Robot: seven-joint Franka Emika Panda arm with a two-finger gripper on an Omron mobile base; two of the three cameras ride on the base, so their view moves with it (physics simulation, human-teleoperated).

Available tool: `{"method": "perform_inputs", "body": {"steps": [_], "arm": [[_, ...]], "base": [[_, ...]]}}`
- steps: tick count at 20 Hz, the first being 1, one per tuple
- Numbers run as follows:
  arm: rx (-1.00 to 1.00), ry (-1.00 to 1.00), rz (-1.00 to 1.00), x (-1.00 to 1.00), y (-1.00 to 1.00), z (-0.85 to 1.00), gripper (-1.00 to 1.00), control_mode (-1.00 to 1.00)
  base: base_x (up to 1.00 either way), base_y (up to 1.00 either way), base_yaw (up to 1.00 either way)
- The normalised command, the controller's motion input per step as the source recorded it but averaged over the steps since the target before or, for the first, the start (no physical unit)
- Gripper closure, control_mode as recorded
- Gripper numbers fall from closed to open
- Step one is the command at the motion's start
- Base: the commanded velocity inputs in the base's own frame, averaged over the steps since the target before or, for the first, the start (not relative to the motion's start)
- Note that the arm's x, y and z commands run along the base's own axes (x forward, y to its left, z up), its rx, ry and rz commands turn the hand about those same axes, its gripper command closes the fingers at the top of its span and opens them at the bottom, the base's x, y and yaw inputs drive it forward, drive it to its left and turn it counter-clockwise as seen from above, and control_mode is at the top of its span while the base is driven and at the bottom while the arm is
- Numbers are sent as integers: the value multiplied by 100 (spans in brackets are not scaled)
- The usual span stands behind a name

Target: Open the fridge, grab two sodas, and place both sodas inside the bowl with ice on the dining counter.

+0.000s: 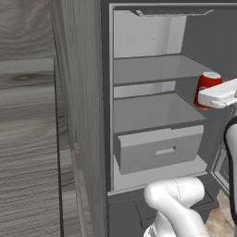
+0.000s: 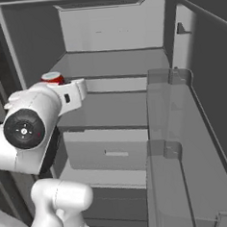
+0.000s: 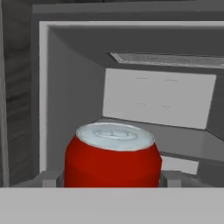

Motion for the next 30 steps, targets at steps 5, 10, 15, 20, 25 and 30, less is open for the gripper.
{"method": "perform_inputs", "body": {"steps": [5,10,15,20,25,30], "arm": [[-3,5,-1,-100,-1,0,100,-100],[-7,7,-4,-95,0,0,100,-100],[-12,9,-4,-78,18,-7,100,-100],[-10,8,0,-39,25,-21,100,-100],[-3,1,2,-21,14,-15,100,-100],[-12,-1,0,-57,21,-12,100,-100]], "base": [[0,0,0],[0,0,0],[0,0,0],[0,0,0],[0,0,0],[0,0,0]]}}
